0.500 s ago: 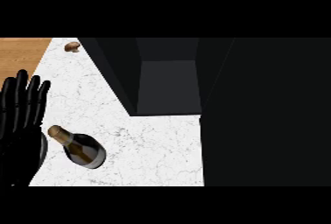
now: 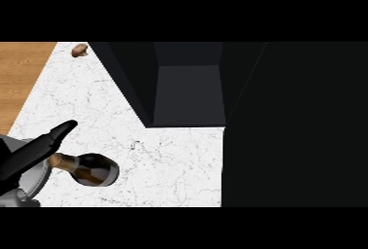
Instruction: Pick up the wine, place it into the cabinet and close the cabinet
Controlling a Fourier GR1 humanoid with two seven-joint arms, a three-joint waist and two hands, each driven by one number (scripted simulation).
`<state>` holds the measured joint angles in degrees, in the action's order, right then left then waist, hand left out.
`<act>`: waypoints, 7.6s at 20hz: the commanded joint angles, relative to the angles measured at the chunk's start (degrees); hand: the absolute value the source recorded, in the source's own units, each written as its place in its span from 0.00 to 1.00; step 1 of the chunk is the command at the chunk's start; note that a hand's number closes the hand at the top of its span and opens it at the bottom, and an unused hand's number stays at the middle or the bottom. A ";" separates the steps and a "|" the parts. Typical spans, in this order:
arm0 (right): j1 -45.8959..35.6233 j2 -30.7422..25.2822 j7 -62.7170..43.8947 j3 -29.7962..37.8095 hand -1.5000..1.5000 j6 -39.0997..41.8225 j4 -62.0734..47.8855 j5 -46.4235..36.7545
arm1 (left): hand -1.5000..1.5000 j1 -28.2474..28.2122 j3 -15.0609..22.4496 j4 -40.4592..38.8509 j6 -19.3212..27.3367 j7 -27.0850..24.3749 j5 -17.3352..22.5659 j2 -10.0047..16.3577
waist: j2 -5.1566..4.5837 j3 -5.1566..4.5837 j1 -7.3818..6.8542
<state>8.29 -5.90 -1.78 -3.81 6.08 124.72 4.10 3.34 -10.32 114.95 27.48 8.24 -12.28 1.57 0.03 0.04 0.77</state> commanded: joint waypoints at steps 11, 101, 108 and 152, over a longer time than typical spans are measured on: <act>1.78 -2.97 -13.82 2.01 0.00 4.10 9.95 10.75 | 0.00 15.96 4.49 -14.41 22.28 10.74 -8.41 -1.22 | -0.06 -0.05 -0.45; -5.46 1.70 -22.78 6.10 0.00 5.96 12.39 10.24 | 0.00 -13.70 14.04 -43.72 19.94 -54.16 52.95 -1.57 | -0.02 -0.05 -0.80; 1.97 2.64 -20.48 3.28 0.00 8.84 15.88 8.52 | 0.00 -7.67 10.89 -55.69 13.43 -65.31 63.27 -1.57 | 0.00 -0.07 -0.54; -5.75 3.65 -20.80 3.42 0.00 6.54 10.22 4.77 | 1.00 -7.75 32.71 -65.14 -41.83 -64.38 48.13 13.50 | -0.01 -0.05 -0.78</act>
<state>3.78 -2.39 -22.55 0.09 13.02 135.33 9.73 -4.77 21.21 48.98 -9.65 -54.92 37.74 15.20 0.13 0.20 0.20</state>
